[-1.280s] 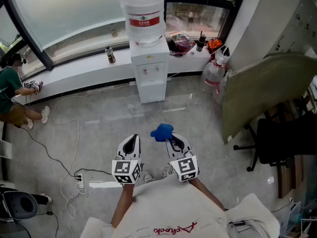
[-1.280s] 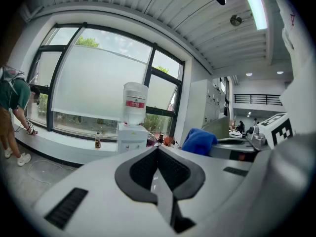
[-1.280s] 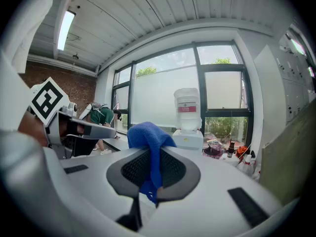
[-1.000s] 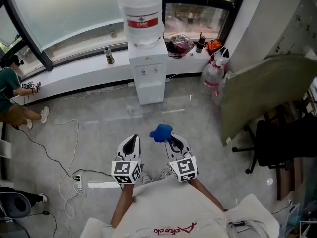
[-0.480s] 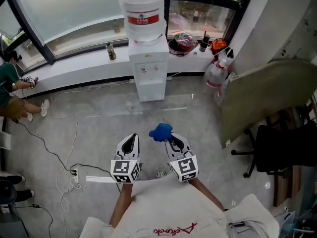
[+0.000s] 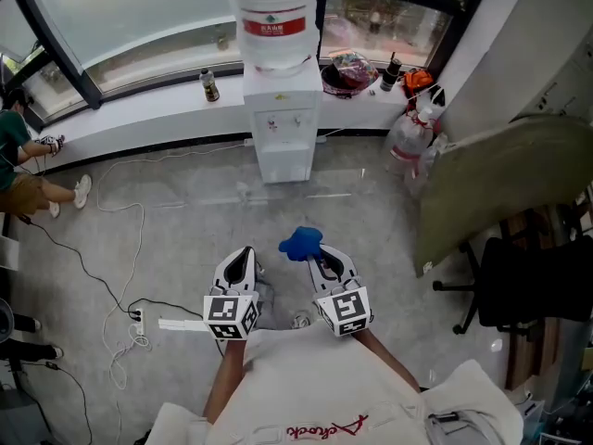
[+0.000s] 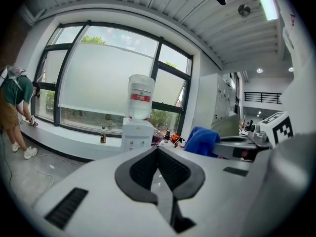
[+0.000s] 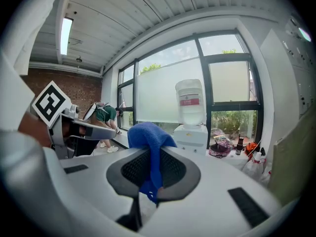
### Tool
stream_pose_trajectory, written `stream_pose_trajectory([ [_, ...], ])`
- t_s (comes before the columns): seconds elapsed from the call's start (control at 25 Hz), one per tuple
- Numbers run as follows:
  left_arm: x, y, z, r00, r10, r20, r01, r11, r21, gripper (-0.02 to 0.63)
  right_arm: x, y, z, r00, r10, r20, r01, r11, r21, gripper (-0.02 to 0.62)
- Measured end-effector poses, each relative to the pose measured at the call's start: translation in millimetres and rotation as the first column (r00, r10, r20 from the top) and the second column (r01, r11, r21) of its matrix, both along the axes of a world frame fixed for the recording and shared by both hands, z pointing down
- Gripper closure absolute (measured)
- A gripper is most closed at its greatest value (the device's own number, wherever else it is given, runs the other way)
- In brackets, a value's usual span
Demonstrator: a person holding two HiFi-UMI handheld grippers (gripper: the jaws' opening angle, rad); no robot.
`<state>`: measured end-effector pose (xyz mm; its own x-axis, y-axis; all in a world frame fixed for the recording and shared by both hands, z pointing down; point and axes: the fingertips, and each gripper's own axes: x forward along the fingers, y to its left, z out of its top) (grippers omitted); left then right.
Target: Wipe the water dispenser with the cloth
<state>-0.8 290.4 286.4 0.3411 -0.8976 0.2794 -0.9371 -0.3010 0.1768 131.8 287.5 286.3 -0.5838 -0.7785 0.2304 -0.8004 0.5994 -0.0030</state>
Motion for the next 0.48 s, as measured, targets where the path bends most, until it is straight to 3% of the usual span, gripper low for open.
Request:
stream_pose_trajectory([
  [0.48, -44, -134, 3, 0.997, 0.064, -0.042, -0.064, 0.998, 0.003, 0.594, -50, -122, 0, 0.998, 0.05, -0.034, -0.05, 0.999, -0.003, 0.554],
])
